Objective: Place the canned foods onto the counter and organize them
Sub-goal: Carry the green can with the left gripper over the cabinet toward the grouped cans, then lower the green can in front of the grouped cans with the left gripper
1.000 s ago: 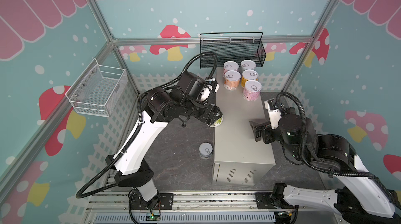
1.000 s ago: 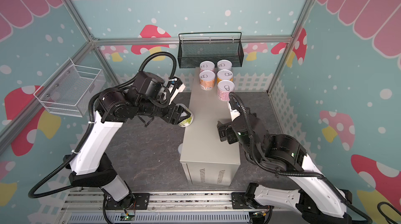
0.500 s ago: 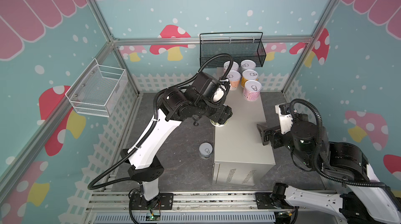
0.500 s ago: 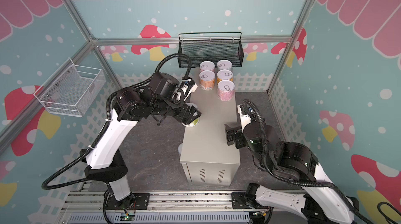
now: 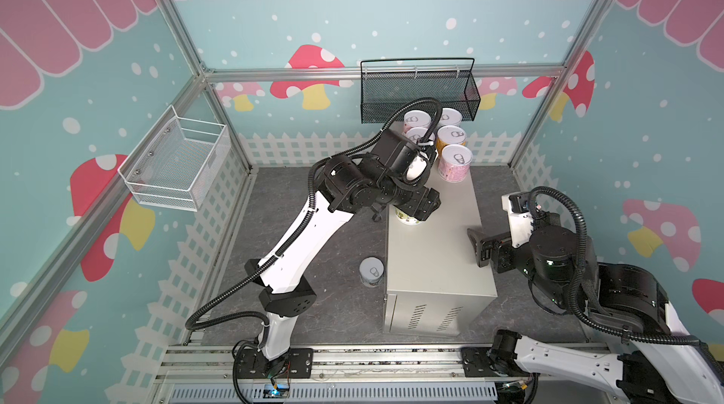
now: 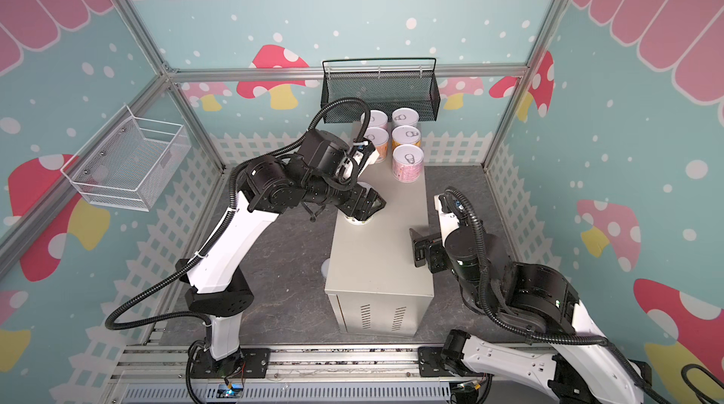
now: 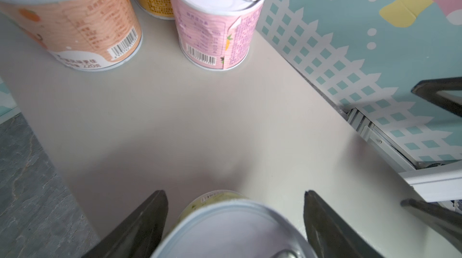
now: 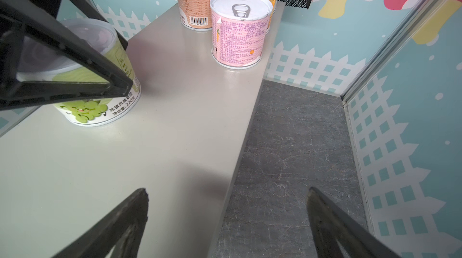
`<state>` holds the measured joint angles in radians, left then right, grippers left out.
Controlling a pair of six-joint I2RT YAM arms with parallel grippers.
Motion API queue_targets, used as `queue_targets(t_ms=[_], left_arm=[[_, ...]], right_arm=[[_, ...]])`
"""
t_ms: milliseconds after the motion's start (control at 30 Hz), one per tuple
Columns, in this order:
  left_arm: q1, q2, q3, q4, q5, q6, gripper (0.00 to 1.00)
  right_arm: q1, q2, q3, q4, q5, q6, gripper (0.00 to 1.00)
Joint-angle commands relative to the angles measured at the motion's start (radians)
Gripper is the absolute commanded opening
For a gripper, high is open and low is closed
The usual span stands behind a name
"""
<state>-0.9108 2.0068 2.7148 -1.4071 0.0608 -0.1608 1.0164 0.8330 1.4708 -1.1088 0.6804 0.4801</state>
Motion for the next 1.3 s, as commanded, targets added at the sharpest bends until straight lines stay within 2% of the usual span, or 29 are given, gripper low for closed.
queue_targets(t_ms=[0, 100, 233, 533, 767, 933, 1100, 1267], left_arm=[[-0.008, 0.010, 0.018, 0.061, 0.043, -0.002, 0.87], [-0.008, 0.004, 0.018, 0.087, 0.039, 0.004, 0.88], [-0.008, -0.059, -0.004, 0.123, -0.026, 0.014, 0.88], [-0.003, -0.366, -0.365, 0.264, -0.070, 0.080, 0.93], [-0.003, -0.538, -0.686, 0.365, -0.007, 0.128, 0.91], [-0.003, -0.580, -0.815, 0.460, -0.014, 0.129, 0.90], [-0.003, -0.564, -0.861, 0.507, -0.032, 0.126, 0.89], [-0.003, -0.554, -0.889, 0.557, -0.029, 0.126, 0.78]], right_arm=[[0.007, -0.010, -0.024, 0.035, 0.006, 0.008, 0.99], [0.007, -0.002, -0.038, 0.063, 0.000, -0.008, 0.99], [0.007, 0.015, -0.039, 0.094, -0.020, -0.034, 1.00], [0.008, 0.049, -0.062, 0.192, -0.107, -0.143, 0.99], [0.008, 0.036, -0.055, 0.271, -0.191, -0.206, 1.00], [0.008, 0.061, -0.044, 0.278, -0.236, -0.221, 0.99], [0.007, 0.063, -0.048, 0.278, -0.239, -0.209, 0.99], [0.007, 0.035, -0.069, 0.269, -0.223, -0.188, 0.99]])
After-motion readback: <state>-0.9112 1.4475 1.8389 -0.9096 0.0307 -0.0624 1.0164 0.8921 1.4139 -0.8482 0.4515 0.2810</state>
